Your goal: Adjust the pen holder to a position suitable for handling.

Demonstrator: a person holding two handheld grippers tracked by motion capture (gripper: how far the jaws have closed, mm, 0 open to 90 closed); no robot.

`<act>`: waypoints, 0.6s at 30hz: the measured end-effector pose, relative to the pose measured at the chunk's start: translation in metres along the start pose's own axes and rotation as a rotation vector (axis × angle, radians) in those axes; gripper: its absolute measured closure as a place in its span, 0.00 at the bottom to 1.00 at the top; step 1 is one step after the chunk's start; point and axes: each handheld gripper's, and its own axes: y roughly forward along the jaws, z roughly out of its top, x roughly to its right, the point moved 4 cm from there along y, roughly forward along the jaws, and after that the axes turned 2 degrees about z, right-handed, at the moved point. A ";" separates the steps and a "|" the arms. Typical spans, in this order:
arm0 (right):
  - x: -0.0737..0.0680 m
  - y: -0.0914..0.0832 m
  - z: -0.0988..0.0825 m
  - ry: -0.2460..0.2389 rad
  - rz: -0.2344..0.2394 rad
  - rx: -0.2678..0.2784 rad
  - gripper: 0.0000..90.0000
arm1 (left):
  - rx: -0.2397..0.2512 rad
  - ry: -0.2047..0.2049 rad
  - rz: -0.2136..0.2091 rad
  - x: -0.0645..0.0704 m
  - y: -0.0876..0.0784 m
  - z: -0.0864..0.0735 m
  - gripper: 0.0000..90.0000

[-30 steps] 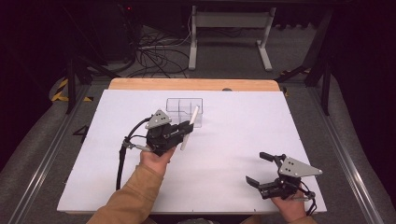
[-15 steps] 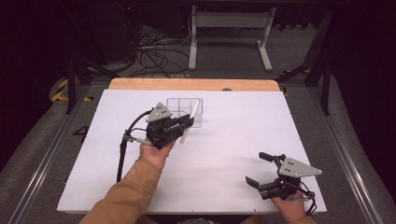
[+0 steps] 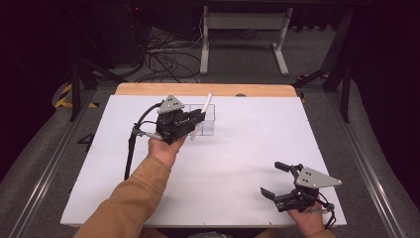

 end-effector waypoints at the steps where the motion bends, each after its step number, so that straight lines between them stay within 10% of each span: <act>1: 0.000 0.000 0.000 0.000 0.001 0.000 0.04 | 0.000 0.003 0.000 -0.001 0.000 0.002 0.87; 18: 0.000 0.000 -0.001 0.000 0.002 0.000 0.04 | -0.009 0.000 0.050 -0.018 0.014 0.026 0.87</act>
